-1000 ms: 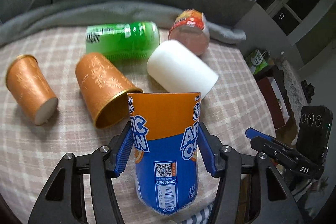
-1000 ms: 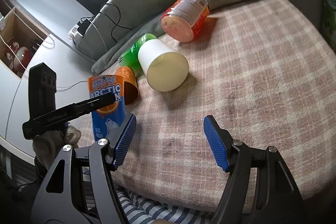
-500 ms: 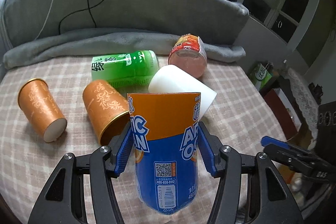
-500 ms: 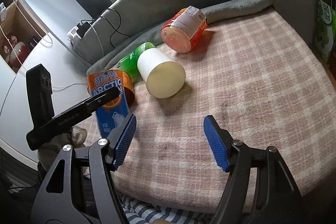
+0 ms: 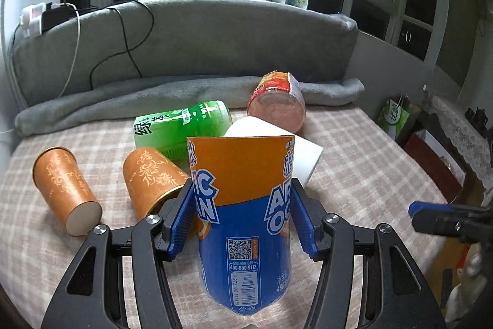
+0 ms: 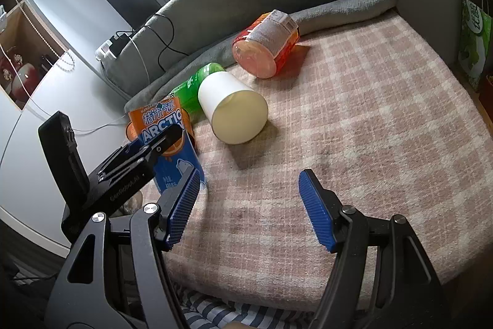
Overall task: Flip cup upright
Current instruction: 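Rotate the can upright with the left gripper and lower it onto the bed, then open the left gripper and release the upright can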
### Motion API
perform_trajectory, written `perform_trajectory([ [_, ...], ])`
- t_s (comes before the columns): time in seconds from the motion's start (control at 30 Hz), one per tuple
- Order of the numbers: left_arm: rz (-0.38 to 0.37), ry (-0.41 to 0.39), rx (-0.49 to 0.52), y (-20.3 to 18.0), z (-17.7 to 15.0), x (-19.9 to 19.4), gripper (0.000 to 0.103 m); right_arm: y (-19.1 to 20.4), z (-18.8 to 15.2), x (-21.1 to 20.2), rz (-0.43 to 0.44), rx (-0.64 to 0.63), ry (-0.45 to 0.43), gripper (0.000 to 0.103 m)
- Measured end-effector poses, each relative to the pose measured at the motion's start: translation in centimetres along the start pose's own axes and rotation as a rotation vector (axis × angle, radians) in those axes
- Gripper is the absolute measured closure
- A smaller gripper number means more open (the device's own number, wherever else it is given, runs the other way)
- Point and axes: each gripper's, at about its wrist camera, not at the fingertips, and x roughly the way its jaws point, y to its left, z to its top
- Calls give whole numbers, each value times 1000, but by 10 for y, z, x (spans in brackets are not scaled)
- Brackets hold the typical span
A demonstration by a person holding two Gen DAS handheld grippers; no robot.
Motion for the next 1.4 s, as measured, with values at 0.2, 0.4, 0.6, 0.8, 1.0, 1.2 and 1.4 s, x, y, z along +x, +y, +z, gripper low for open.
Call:
perform_trajectory([
  [0.2, -4, -21, 15, -3, -6, -9, 46, 4, 0, -2, 1, -11, -6, 33],
  [0.4, -14, -30, 44, -7, -14, -27, 46, 10, -1, -1, 10, -20, -8, 33],
  [0.6, -31, -25, 59, -11, -22, -39, 44, 17, -3, -2, 18, -34, -11, 34],
  [0.8, -59, 23, 43, -9, -28, -40, 29, 26, -7, -6, 16, -69, -28, 34],
  [1.0, -70, 38, 37, -6, -35, -47, 25, 42, -10, -15, 9, -125, -62, 33],
  [1.2, -73, 24, 44, -3, -40, -66, 23, 63, -16, -28, -18, -206, -139, 22],
  [1.4, -55, -15, 32, 3, -44, -93, 23, 80, -23, -42, -68, -271, -243, 12],
])
